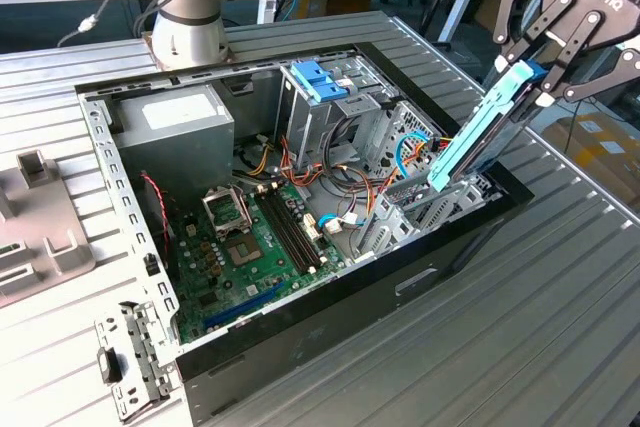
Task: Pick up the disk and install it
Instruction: 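Insert the disk into the insertion slot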
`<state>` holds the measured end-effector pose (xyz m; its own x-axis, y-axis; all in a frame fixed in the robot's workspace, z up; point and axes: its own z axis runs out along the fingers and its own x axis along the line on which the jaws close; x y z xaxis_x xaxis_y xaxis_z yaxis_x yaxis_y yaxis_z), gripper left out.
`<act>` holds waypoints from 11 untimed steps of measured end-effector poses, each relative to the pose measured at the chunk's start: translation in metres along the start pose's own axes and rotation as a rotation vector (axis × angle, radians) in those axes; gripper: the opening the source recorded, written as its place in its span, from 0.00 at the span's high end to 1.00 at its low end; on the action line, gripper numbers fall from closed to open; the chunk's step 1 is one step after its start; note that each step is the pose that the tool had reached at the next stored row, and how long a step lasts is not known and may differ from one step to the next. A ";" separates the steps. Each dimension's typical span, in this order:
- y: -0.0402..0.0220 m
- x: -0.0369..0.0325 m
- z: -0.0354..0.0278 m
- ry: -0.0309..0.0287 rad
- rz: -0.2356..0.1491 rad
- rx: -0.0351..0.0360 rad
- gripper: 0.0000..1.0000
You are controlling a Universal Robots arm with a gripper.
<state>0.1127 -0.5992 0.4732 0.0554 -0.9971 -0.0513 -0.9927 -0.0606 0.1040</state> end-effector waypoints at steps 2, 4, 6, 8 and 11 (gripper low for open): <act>0.0057 -0.0004 0.0009 -0.0008 0.006 0.0005 0.63; 0.0081 -0.0006 0.0015 -0.0013 0.012 0.0008 0.63; 0.0097 -0.0007 0.0024 -0.0019 0.024 0.0013 0.63; 0.0155 -0.0022 0.0034 -0.0030 0.036 0.0020 0.63; 0.0236 -0.0048 0.0045 -0.0036 0.041 0.0023 0.63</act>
<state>0.0885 -0.5957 0.4714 0.0144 -0.9986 -0.0506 -0.9944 -0.0196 0.1038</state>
